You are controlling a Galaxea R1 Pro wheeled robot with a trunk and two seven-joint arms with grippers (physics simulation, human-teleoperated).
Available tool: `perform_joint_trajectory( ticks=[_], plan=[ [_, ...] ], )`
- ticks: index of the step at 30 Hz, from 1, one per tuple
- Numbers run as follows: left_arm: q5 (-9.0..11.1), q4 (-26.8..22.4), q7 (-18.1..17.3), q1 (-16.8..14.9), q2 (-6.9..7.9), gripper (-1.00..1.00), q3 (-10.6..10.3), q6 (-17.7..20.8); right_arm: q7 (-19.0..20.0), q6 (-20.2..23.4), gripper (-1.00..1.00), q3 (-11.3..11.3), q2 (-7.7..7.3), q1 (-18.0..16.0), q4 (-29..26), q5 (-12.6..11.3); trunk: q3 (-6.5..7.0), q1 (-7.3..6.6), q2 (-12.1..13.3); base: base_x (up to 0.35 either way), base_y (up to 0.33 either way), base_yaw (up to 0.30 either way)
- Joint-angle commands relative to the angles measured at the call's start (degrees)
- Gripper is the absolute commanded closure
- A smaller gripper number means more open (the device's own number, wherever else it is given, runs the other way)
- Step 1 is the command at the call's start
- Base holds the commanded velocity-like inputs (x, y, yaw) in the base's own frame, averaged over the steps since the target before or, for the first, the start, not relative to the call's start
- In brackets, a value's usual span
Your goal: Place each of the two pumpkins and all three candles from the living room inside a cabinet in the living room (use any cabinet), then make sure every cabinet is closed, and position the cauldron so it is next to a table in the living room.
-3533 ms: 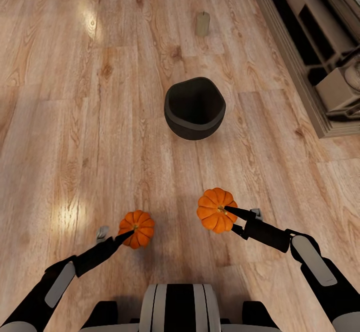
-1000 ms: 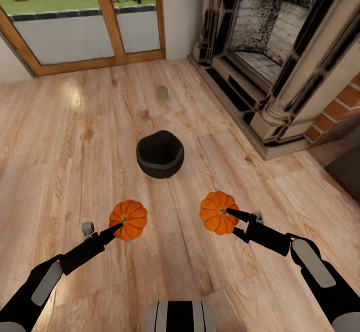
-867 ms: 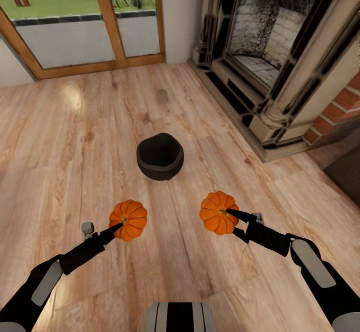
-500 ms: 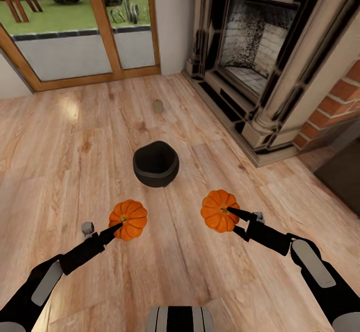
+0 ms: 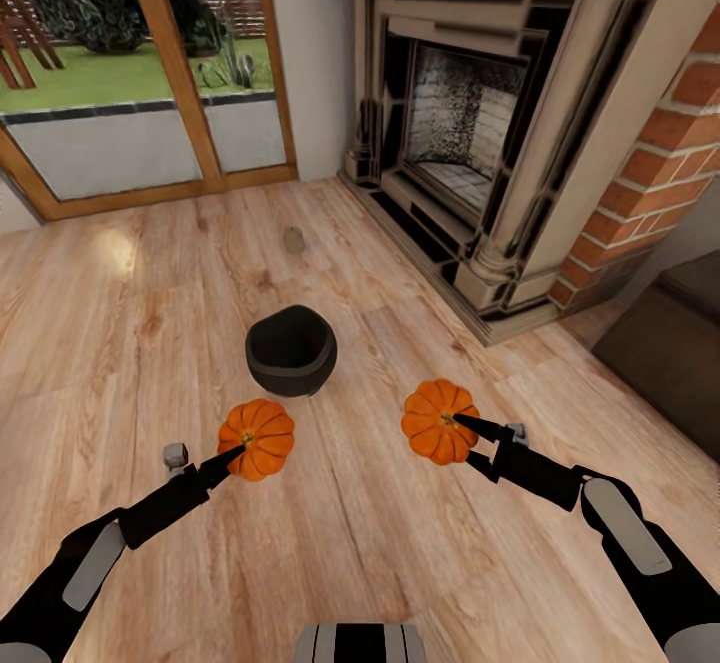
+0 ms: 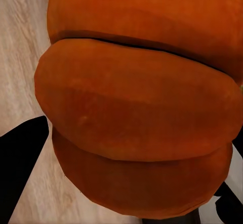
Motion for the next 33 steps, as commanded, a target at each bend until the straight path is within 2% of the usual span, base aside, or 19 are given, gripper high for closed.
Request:
perform_joint_trajectory(
  ticks=[1, 11, 33],
  plan=[
    [0.2, 0.0, 0.0, 0.0, 0.01, 1.00, 0.0, 0.4, 0.4, 0.1, 1.00, 0.1, -0.05, 0.0, 0.0, 0.0, 0.19, -0.03, 0.0, 0.000, 0.000, -0.006],
    [0.2, 0.0, 0.0, 0.0, 0.01, 1.00, 0.0, 0.4, 0.5, 0.0, 1.00, 0.1, -0.06, 0.0, 0.1, 0.0, 2.47, -0.29, 0.1, 0.000, 0.000, -0.024],
    [0.2, 0.0, 0.0, 0.0, -0.05, 1.00, -0.1, 0.4, 1.0, 0.0, 1.00, 0.1, -0.06, 0.0, 0.3, -0.1, 8.69, -0.86, 0.4, 0.000, 0.000, -0.217]
  ],
)
